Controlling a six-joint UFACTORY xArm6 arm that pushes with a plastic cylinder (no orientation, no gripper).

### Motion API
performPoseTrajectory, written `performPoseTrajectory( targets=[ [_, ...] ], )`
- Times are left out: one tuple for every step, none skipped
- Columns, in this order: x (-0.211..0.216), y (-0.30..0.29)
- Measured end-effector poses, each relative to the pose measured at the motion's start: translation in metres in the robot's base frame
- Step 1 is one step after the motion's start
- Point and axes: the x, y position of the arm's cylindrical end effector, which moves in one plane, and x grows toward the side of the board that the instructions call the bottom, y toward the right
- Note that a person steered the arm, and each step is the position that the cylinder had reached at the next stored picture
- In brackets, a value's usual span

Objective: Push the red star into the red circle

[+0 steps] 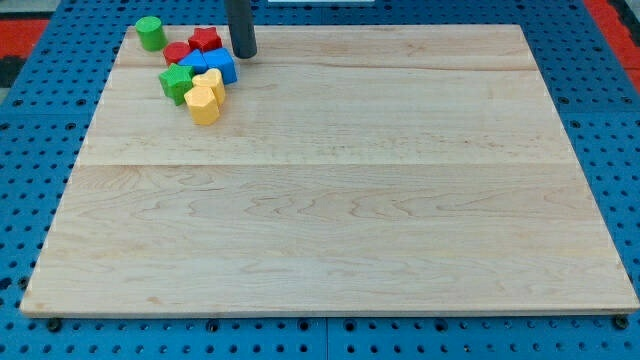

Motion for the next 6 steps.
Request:
performPoseTrajectory(
  targets=[
    [-0.024, -0.021],
    [-0.024, -0.043],
    [-0.024, -0.043],
    [-0.024, -0.035],
    [-0.025, -0.015],
    [-0.041, -0.026]
  ],
)
